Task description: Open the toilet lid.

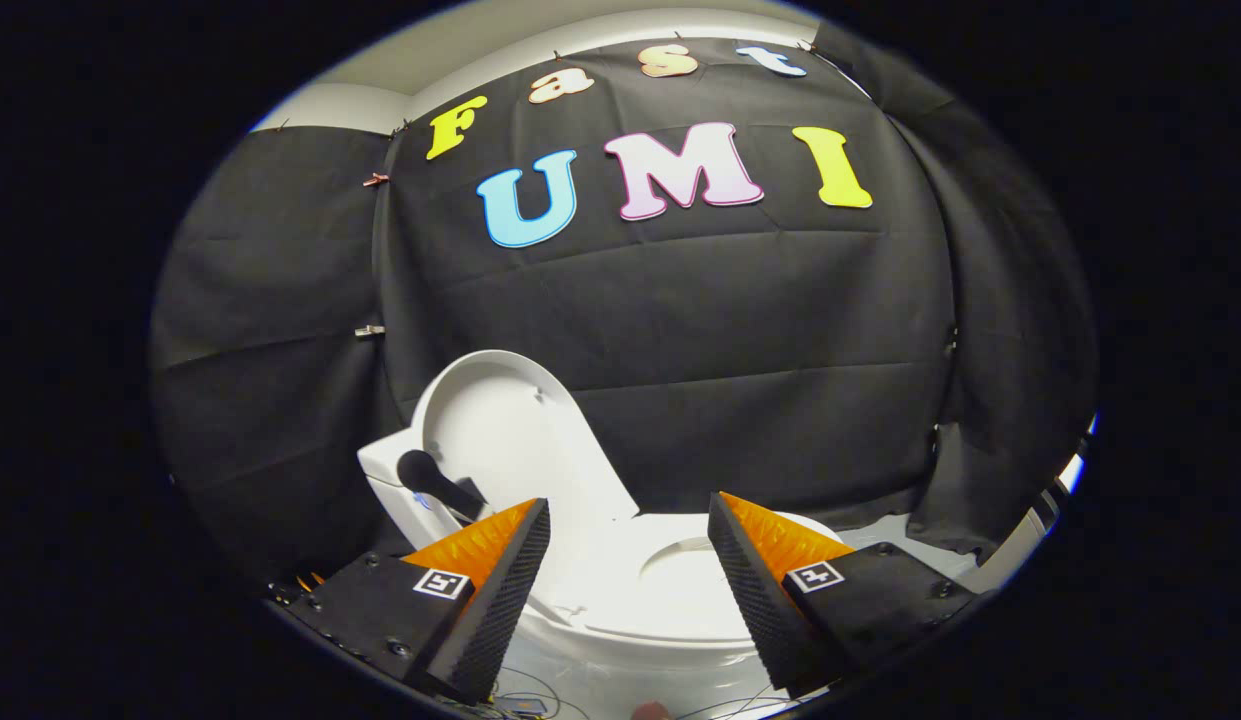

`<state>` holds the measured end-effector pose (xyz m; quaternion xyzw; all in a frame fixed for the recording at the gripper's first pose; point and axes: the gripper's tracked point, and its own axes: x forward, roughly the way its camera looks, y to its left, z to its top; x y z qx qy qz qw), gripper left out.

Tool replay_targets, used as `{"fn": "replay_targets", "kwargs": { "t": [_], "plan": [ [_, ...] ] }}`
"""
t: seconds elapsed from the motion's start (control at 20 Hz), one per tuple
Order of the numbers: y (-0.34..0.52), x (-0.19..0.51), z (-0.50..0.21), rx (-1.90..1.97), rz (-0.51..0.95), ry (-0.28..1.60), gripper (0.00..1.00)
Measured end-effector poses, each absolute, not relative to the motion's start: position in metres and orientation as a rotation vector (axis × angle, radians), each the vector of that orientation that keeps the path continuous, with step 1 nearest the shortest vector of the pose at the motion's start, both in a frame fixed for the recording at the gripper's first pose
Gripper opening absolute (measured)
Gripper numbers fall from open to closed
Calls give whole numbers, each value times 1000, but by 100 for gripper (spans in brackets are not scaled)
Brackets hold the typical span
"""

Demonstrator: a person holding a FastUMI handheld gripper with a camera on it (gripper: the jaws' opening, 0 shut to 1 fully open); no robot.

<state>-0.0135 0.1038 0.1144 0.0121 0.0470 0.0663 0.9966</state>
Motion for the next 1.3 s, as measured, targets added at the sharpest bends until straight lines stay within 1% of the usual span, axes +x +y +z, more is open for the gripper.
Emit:
{"fn": "replay_targets", "kwargs": {
  "t": [0.3,0.55,0.95,1.3],
  "plan": [
    [52,-30,85,-39,31,35,99],
    [34,-38,74,-40,-14,1,99],
    [23,-39,78,-29,-28,-22,99],
    [25,-40,73,-21,-24,-1,99]
  ]
}}
